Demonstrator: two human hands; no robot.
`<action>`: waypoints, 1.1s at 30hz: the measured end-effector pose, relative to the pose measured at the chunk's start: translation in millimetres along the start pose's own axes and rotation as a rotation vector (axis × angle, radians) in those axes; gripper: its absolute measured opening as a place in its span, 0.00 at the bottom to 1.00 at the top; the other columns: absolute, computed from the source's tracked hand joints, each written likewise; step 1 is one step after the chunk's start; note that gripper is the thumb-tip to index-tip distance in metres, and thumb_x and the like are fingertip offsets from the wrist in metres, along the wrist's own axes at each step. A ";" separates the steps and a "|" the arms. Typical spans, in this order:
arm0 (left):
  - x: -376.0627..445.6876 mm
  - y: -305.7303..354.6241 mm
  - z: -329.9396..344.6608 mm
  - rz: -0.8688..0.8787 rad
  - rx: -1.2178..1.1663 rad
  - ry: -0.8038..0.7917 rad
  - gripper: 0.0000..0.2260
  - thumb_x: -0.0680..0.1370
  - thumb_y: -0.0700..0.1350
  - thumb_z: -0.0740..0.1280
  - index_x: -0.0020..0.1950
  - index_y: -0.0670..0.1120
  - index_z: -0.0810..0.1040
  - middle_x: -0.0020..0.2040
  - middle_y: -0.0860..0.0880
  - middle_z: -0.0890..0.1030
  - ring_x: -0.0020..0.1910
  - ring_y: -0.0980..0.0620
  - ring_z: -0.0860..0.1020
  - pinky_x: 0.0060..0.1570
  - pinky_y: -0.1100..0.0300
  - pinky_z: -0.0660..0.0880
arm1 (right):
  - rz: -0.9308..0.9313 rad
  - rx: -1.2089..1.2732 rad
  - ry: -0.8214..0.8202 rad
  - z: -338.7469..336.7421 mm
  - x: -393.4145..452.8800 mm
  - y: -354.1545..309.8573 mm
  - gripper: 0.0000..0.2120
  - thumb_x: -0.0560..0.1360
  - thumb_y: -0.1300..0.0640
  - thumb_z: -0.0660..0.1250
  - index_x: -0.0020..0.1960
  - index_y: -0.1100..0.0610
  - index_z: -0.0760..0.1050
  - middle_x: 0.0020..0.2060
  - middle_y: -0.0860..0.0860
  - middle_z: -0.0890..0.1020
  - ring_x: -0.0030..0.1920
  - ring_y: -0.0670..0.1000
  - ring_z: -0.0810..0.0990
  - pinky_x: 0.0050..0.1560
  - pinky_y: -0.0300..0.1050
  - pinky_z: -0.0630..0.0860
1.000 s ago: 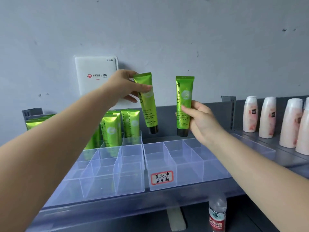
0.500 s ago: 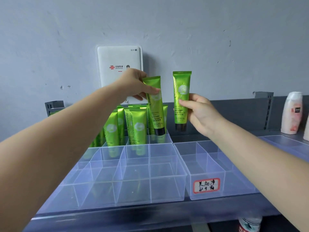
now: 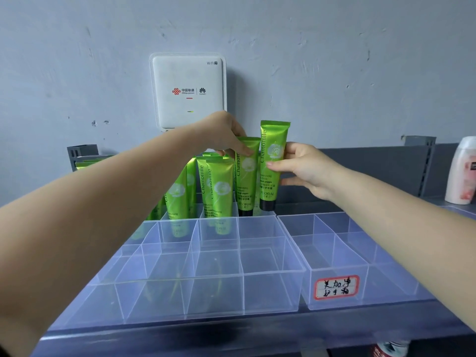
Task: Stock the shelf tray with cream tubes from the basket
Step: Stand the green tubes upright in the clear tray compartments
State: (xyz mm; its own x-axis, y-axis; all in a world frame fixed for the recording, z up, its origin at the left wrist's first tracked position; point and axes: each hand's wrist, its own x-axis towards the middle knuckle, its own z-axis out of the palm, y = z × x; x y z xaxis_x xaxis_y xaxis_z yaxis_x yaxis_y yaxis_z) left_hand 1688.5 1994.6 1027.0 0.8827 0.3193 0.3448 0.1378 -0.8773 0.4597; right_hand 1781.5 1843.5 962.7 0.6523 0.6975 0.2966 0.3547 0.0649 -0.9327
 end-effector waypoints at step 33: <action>-2.1 7.3 -9.8 0.057 0.183 0.100 0.04 0.74 0.41 0.69 0.46 0.46 0.83 0.33 0.47 0.79 0.29 0.55 0.72 0.36 0.64 0.71 | 0.019 -0.518 -0.163 9.2 -5.2 0.9 0.09 0.71 0.59 0.73 0.51 0.58 0.77 0.42 0.52 0.82 0.41 0.50 0.81 0.50 0.48 0.78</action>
State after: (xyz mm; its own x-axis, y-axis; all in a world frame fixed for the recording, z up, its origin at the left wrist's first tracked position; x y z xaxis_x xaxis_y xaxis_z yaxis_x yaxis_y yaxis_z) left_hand 1683.3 1991.1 1037.6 0.8437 0.2931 0.4497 0.1761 -0.9425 0.2840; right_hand 1772.3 1846.5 958.4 0.5641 0.7994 0.2068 0.6548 -0.2805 -0.7018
